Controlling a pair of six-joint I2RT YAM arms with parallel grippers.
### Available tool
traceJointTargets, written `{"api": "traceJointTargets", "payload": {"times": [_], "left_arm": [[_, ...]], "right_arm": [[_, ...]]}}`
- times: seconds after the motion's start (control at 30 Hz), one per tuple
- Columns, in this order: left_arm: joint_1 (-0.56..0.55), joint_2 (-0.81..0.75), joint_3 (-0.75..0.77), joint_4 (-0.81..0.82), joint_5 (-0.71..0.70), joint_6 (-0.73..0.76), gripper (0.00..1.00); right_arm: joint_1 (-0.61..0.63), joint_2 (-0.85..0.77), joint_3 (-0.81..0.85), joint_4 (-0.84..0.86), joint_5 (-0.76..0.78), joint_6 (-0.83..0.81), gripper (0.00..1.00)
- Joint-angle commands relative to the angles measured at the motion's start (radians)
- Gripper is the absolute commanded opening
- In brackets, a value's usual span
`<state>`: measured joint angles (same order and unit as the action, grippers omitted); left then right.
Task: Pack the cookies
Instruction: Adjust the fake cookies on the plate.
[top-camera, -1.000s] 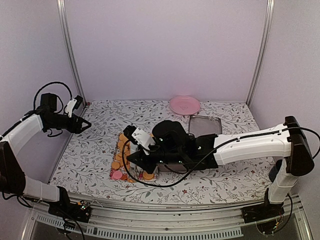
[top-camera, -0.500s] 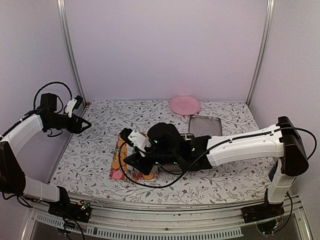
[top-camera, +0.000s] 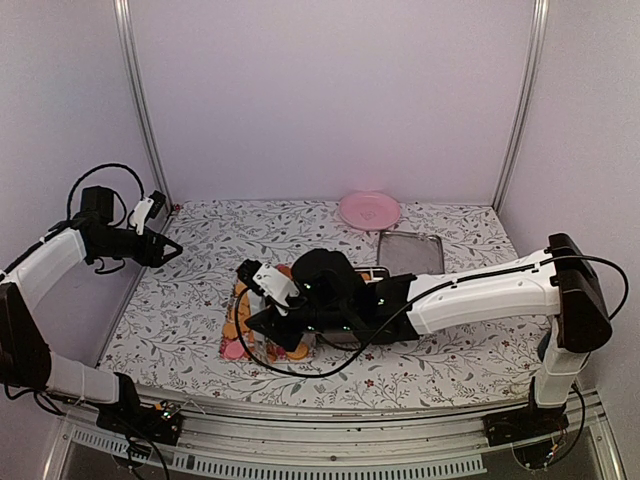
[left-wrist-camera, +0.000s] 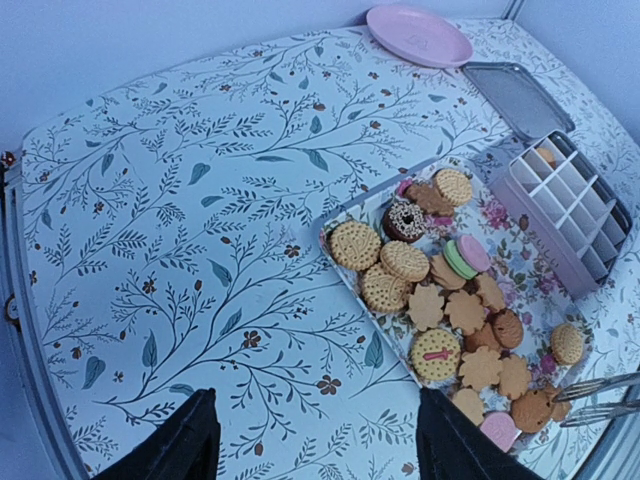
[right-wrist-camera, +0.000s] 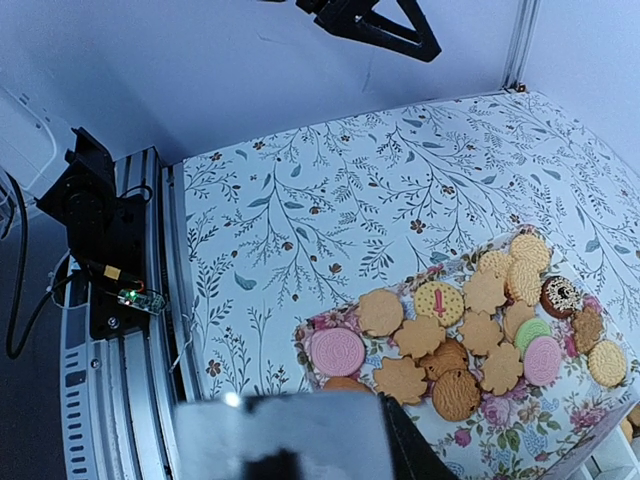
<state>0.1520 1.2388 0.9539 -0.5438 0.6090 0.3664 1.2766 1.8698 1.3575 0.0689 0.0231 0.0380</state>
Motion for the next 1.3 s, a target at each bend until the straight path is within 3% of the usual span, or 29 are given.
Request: {"api": "traceJointTargets", "payload": {"times": [0.0,0.53,1.27], "left_arm": [[0.012,-0.01,-0.01,0.005,0.0,0.005,0.68],[0.012,-0.016,-0.01,0.005,0.003,0.002,0.68],[0.012,-0.015,-0.004,0.011,0.005,-0.004,0.68]], "right_arm": [[0.006,0.023,0.029,0.008,0.007,-0.008,0.32],[-0.039,-0.038,0.031,0.022,0.057,-0.017,0.0],[-0.117,-0.095,0.017,0.035,-0.02,0.054,0.0]]}}
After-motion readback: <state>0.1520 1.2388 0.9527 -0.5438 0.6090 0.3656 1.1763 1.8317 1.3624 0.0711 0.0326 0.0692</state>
